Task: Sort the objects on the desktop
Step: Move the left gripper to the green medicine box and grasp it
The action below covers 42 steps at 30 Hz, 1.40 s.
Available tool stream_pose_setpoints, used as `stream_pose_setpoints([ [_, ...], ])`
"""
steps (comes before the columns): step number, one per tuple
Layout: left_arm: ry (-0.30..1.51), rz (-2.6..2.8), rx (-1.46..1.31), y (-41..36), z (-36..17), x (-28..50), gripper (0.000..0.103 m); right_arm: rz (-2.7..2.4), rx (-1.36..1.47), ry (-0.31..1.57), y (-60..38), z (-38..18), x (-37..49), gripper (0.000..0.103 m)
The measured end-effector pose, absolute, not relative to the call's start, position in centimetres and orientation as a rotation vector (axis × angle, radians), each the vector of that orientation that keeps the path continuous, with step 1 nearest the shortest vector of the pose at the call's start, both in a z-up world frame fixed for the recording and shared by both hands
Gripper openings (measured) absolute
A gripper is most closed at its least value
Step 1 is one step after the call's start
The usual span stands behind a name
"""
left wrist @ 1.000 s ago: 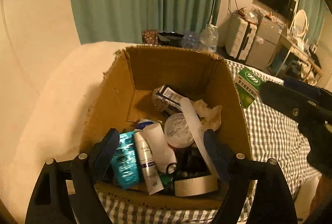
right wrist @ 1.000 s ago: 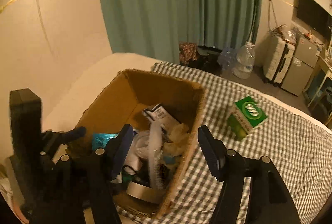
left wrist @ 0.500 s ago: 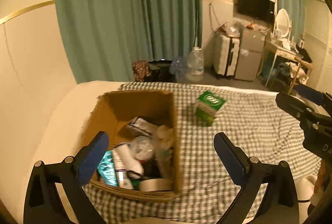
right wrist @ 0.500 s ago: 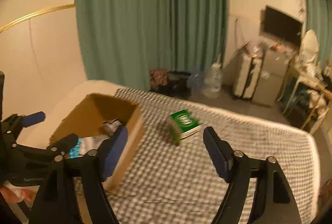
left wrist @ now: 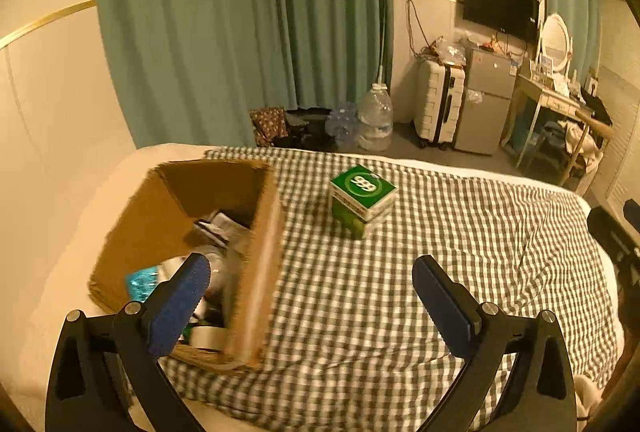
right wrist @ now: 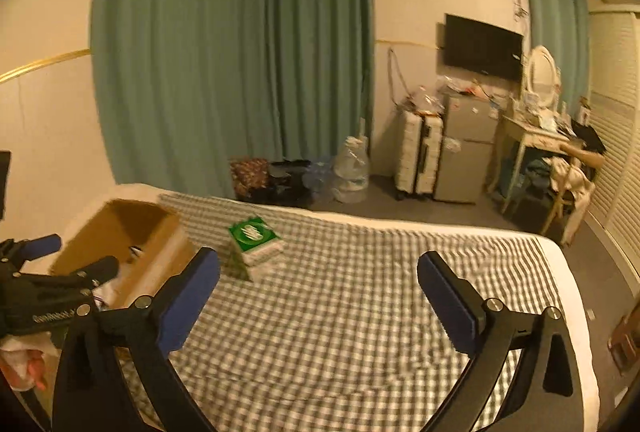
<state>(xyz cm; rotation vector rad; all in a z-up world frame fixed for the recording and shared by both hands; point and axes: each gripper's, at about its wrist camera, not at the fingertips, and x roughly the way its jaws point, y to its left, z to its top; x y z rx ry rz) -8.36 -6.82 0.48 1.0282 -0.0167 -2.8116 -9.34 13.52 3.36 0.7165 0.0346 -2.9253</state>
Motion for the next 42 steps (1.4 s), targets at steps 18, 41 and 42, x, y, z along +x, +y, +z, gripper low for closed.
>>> stream_pose_setpoints([
  [18,0.328,-2.617,1.075,-2.5,-9.5,-22.2,0.103,-2.897,1.038,-0.096,17.4,-11.4,-18.6,0.103],
  [41,0.241,-2.307,0.939,0.7,-16.7,-33.4,0.103,-2.891,1.111,-0.100,19.9,-17.9,-32.0,0.103],
  [42,0.274,-2.304,0.975,0.1,-17.2,-34.0,0.103,-2.892,1.106,-0.122,20.2,-17.9,-31.8,0.103],
])
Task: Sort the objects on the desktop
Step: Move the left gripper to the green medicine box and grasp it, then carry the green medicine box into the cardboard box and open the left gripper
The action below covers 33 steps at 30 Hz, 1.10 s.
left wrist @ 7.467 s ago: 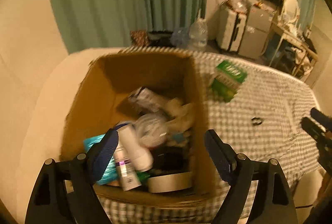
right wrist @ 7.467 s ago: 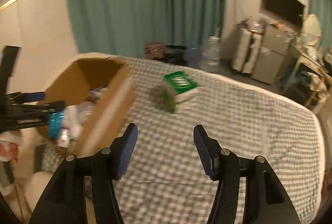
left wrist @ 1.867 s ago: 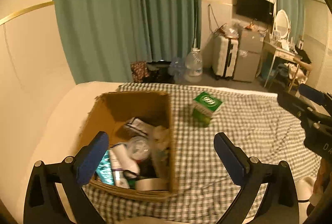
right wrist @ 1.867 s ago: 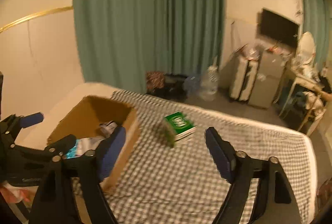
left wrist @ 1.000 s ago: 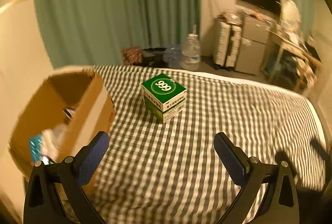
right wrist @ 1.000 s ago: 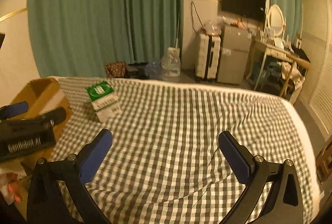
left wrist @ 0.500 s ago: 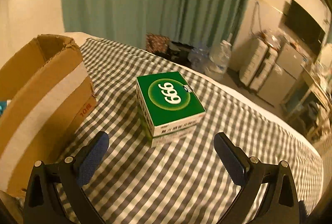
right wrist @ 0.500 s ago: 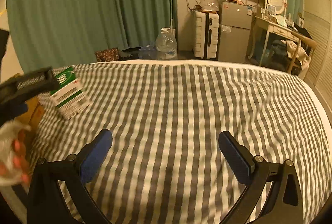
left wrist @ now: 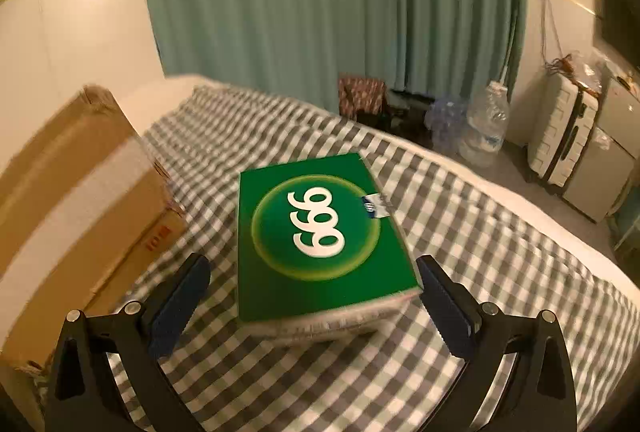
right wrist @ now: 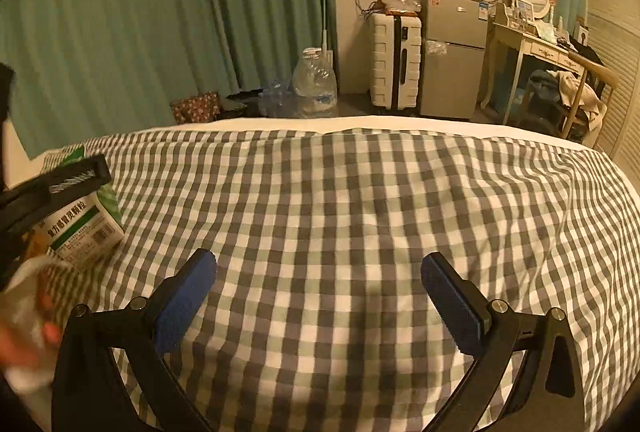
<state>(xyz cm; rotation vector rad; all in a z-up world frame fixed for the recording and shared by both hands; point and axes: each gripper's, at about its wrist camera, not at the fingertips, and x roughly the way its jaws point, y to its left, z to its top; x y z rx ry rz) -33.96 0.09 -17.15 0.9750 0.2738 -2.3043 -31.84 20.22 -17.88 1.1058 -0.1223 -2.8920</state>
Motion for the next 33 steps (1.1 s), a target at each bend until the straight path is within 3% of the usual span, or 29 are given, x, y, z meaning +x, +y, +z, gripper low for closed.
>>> stream_pose_setpoints([
  [2,0.354,-2.342,1.048,-1.1,-18.1,-34.5,0.103,-2.890,1.114,-0.177,20.8,-17.9,-31.8,0.103],
  [4,0.402,-2.384,1.094,-2.3,-18.6,-34.3,0.086,-2.881,1.137,-0.208,21.2,-17.8,-31.7,0.103],
  [12,0.473,-2.552,1.126,-5.9,-15.3,-28.3,0.084,-2.854,1.163,-0.156,19.7,-16.5,-28.3,0.103],
  [16,0.528,-2.664,1.101,-6.6,-10.8,-23.5,0.084,-2.859,1.124,-0.159,18.1,-13.8,-25.4,0.103],
  [21,0.548,-2.816,0.993,-6.9,-4.5,-16.9,0.084,-2.881,1.006,-0.314,16.1,-8.1,-19.9,0.103],
  [26,0.591,-2.953,0.856,-9.1,3.4,-11.7,0.085,-2.908,0.834,-0.242,12.9,-1.0,-14.7,0.103],
  [33,0.319,-3.030,0.775,-14.6,11.2,-7.4,0.085,-2.917,0.705,-0.155,7.2,6.9,-9.3,0.103],
])
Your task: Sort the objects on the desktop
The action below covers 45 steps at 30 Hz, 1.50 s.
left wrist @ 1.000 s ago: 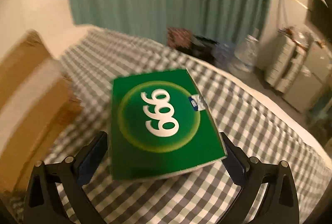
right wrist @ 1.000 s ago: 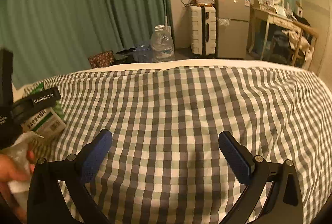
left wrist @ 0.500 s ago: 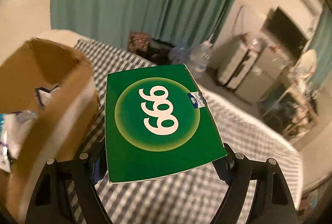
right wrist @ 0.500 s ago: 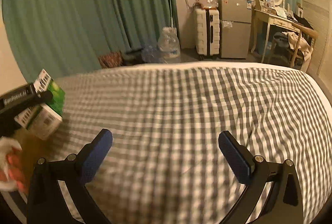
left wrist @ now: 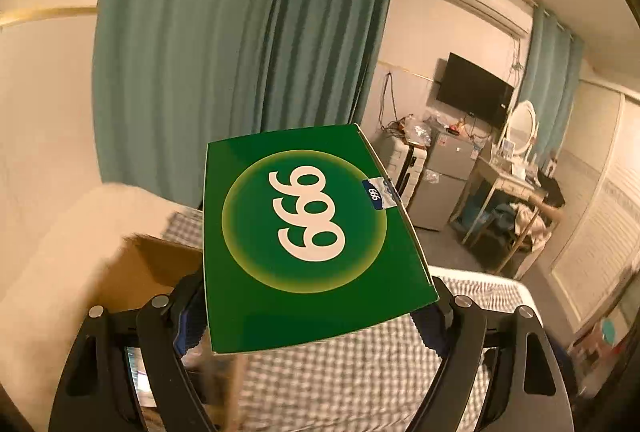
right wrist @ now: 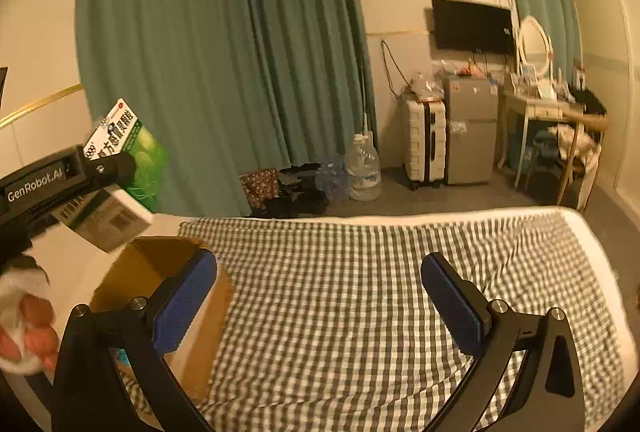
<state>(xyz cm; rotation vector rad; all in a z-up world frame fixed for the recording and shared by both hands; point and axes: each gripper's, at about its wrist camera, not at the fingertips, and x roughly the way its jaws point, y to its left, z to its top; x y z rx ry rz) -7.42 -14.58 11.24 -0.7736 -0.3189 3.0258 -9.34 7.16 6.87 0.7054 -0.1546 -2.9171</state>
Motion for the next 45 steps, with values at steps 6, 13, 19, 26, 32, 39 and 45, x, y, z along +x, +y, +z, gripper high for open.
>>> stream_pose_setpoints([
  [6,-0.243,3.001,-0.875,-21.4,9.7,-5.1,0.086,-2.859,0.634,-0.196,3.5,11.3,-6.2,0.103],
  [13,-0.198,2.999,-1.073,-26.0,-0.4,-7.3,0.086,-2.828,0.829,-0.182,-0.7,6.1,-7.5,0.103],
  [19,-0.101,2.928,-1.045,-25.1,-3.2,-6.8,0.101,-2.763,1.067,-0.053,-2.7,0.6,-10.1,0.103],
  [26,0.018,2.994,-0.812,-22.9,-1.4,-3.0,0.103,-2.805,1.106,-0.228,-0.5,-0.7,-10.7,0.103],
  [32,0.115,3.086,-0.818,-21.3,0.2,-2.7,0.103,-2.870,1.047,-0.286,-0.1,-1.4,-9.0,0.103],
  [39,0.001,3.075,-0.872,-22.1,-1.2,-2.7,0.103,-2.937,1.005,-0.147,-0.4,-3.0,-7.9,0.103],
  [45,-0.018,3.047,-0.930,-22.1,-2.4,-3.2,0.103,-2.914,1.048,-0.094,-1.1,-4.3,-7.8,0.103],
])
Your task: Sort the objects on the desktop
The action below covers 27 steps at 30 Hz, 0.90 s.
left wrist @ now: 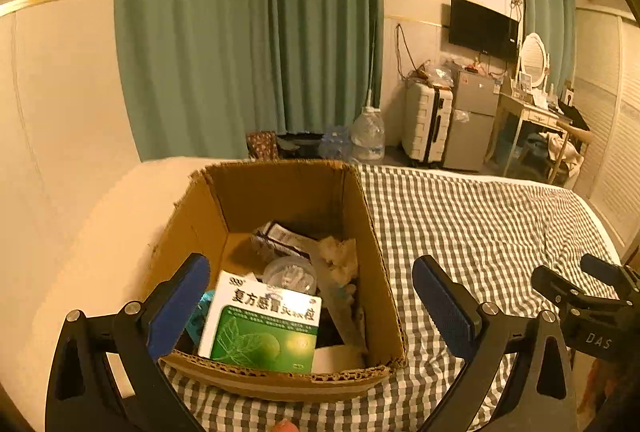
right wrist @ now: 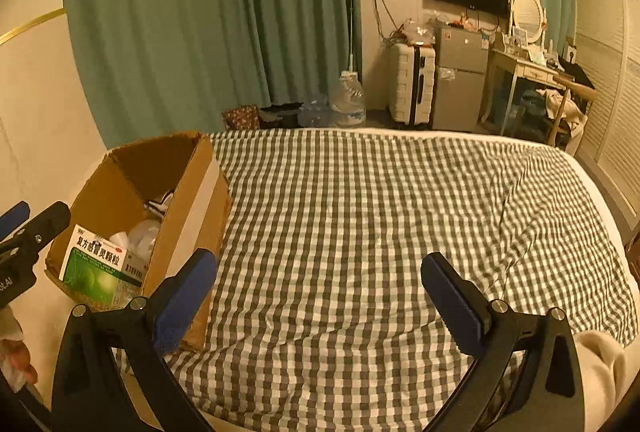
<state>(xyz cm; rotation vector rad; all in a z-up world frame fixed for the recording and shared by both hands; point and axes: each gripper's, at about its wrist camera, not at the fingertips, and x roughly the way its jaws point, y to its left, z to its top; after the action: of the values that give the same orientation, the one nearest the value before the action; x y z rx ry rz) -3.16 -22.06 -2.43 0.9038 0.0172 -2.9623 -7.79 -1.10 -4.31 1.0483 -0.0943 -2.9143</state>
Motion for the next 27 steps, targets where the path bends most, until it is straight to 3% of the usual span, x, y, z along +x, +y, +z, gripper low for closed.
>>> stream_pose_setpoints([
  [27,-0.065,-2.941,0.935,-21.0,-3.8,-3.4,0.103,-2.907,1.079,-0.070,-1.3,-5.1,-7.4,0.103],
])
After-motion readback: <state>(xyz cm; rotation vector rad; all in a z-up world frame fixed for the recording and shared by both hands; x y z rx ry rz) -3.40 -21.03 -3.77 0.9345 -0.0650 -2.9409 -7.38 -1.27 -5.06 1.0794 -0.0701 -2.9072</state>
